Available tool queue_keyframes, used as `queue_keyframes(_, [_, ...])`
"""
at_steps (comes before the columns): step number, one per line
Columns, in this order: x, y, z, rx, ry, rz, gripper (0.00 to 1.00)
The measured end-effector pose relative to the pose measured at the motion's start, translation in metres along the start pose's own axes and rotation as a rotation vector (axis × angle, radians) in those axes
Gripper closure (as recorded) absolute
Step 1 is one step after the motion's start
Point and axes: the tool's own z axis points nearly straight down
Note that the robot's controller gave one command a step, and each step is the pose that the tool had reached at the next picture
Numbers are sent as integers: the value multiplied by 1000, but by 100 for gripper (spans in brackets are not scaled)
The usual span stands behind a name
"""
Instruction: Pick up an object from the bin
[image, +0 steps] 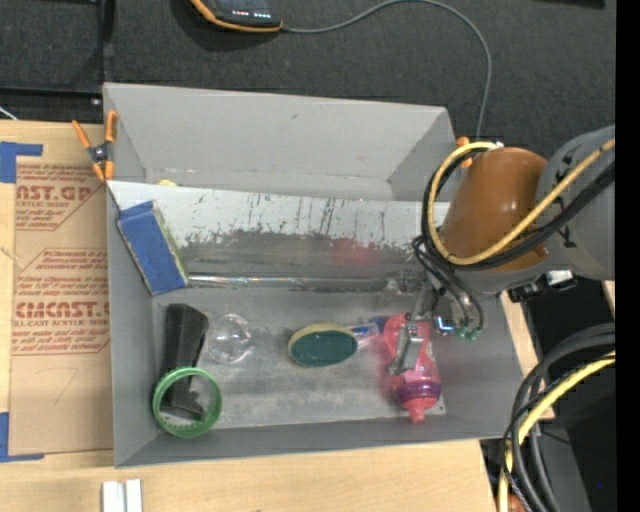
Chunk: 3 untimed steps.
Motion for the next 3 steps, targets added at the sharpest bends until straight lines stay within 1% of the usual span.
queue_keyframes(1, [-3,-15,-7,0,-17,-95,0])
queue_keyframes(2, [-17,-24,10,4,-22,-256,0])
queue_keyframes(3, [-29,-94,25,7,-25,-373,0])
